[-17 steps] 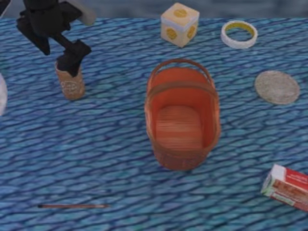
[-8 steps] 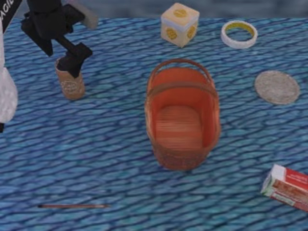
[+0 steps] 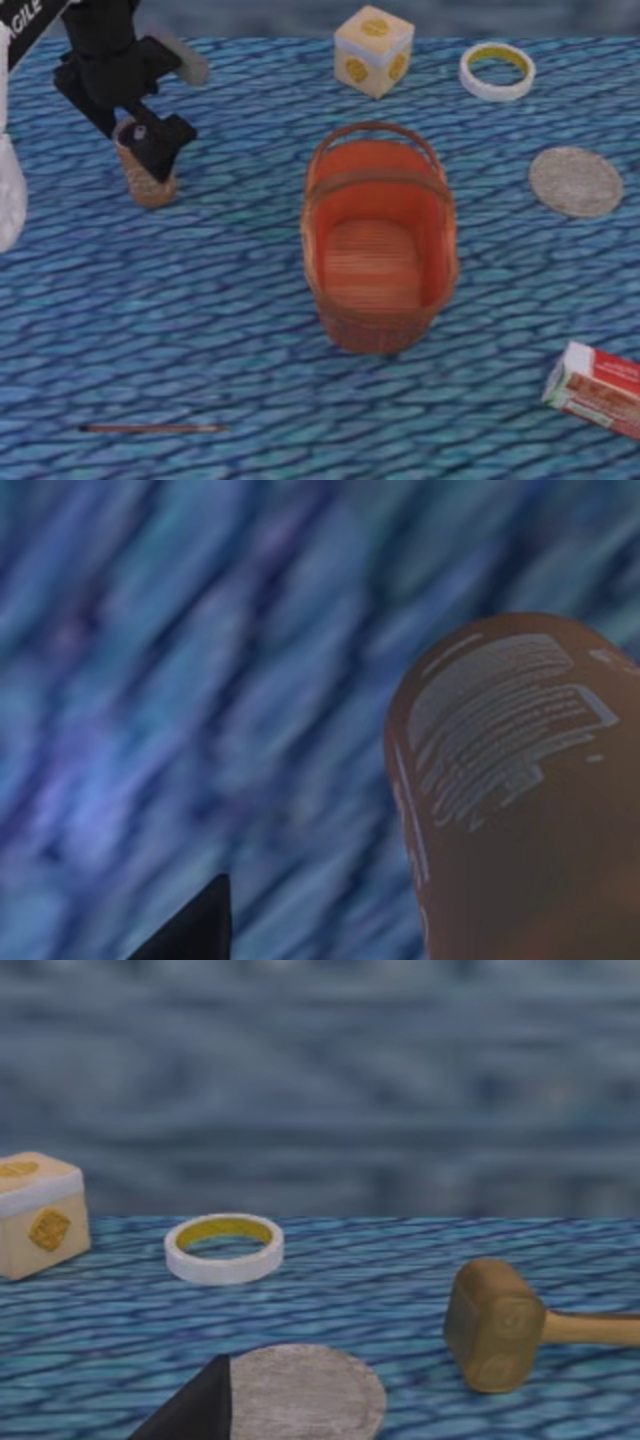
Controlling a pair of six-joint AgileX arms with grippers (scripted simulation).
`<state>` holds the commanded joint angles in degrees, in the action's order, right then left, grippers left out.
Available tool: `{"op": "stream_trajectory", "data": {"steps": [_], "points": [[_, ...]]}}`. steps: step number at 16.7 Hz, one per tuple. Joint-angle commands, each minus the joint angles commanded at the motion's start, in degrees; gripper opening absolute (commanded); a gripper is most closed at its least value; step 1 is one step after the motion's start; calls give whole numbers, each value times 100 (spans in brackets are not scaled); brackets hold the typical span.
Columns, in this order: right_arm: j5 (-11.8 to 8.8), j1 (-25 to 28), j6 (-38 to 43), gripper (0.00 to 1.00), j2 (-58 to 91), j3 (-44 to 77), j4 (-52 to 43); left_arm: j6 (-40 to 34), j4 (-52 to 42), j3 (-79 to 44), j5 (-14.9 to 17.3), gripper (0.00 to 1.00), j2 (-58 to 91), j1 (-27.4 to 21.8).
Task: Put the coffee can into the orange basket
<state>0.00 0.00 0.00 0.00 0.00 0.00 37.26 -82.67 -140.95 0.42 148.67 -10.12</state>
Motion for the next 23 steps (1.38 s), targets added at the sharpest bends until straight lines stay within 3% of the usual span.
{"op": "stream_trajectory", "data": {"steps": [8,21,23], "points": [[0,0,0,100,0,0,0,7,562,656,-2,100,-136,8],[0,0,0,100,0,0,0,7,562,656,-2,2,-136,8],[0,0,0,100,0,0,0,7,562,656,-2,0,-136,8]]}}
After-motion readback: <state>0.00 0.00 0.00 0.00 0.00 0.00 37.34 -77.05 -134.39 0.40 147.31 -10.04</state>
